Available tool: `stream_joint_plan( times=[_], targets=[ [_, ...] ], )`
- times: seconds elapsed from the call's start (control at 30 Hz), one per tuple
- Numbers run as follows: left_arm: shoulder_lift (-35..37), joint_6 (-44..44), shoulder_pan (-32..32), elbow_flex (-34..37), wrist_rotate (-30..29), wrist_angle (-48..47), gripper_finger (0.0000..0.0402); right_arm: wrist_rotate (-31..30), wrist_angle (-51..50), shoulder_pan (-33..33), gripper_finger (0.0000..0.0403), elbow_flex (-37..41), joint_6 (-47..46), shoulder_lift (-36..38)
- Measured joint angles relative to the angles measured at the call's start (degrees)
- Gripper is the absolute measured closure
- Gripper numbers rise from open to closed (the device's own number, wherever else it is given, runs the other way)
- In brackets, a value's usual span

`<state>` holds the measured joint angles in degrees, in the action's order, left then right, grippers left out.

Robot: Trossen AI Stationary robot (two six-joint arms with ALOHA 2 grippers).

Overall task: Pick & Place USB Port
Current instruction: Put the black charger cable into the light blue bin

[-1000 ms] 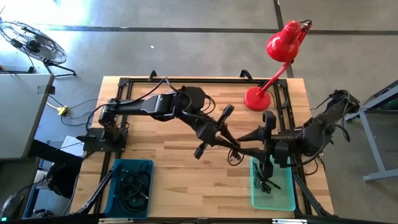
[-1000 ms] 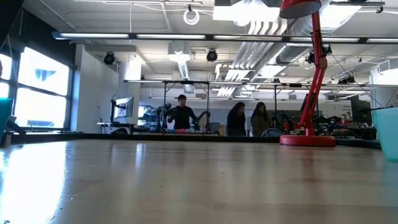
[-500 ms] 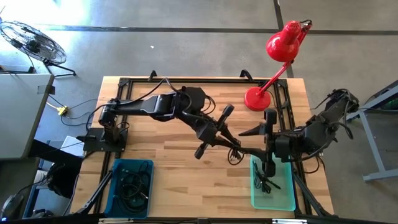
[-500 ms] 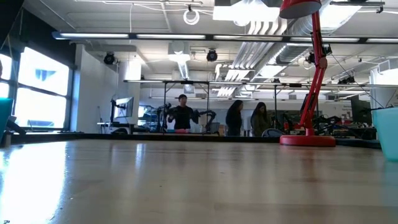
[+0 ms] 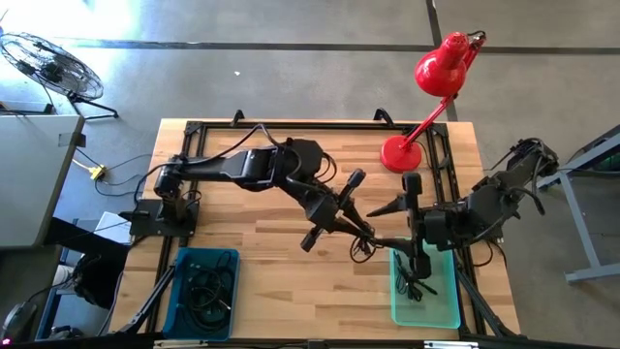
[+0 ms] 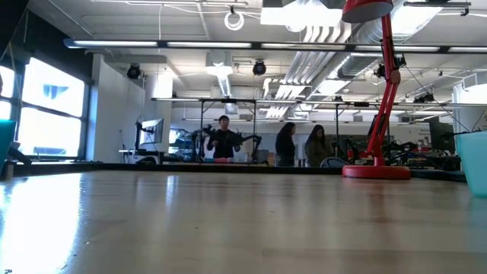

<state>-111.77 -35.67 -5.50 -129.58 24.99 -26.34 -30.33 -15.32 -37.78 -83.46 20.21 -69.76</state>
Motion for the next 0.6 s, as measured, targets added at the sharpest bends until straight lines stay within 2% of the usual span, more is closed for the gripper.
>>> stream_joint_plan(
  times=[0.07, 0.13, 0.2, 0.23, 0.47, 0.6],
  targets=[
    [-0.1, -0.3, 0.3, 0.2, -3.7, -1.8, 0.0389, 3.8, 2.8, -0.1, 0.0181, -0.9, -2.6, 0.0],
    [-0.8, -0.5, 0.8, 0.6, -6.0, -2.7, 0.0389, 6.8, 0.3, -0.2, 0.018, -2.0, -4.8, 0.2],
    [-1.0, -1.2, 1.2, 0.6, -6.4, -4.6, 0.0389, 9.6, -0.8, -0.4, 0.018, -4.1, -5.5, 0.2],
    [-0.9, -1.2, 1.2, 0.6, -5.8, -4.2, 0.0389, 9.1, -2.9, -0.7, 0.018, -4.9, -5.4, 0.2],
    [-0.4, -1.2, 1.2, 0.2, -4.5, -3.9, 0.0389, -1.1, -8.6, -2.3, 0.018, -6.6, -4.4, 0.1],
    [-0.2, -1.3, 1.1, 0.2, -4.2, -3.4, 0.0389, -9.9, -14.0, -2.2, 0.018, -6.6, -5.2, 0.1]
  ],
)
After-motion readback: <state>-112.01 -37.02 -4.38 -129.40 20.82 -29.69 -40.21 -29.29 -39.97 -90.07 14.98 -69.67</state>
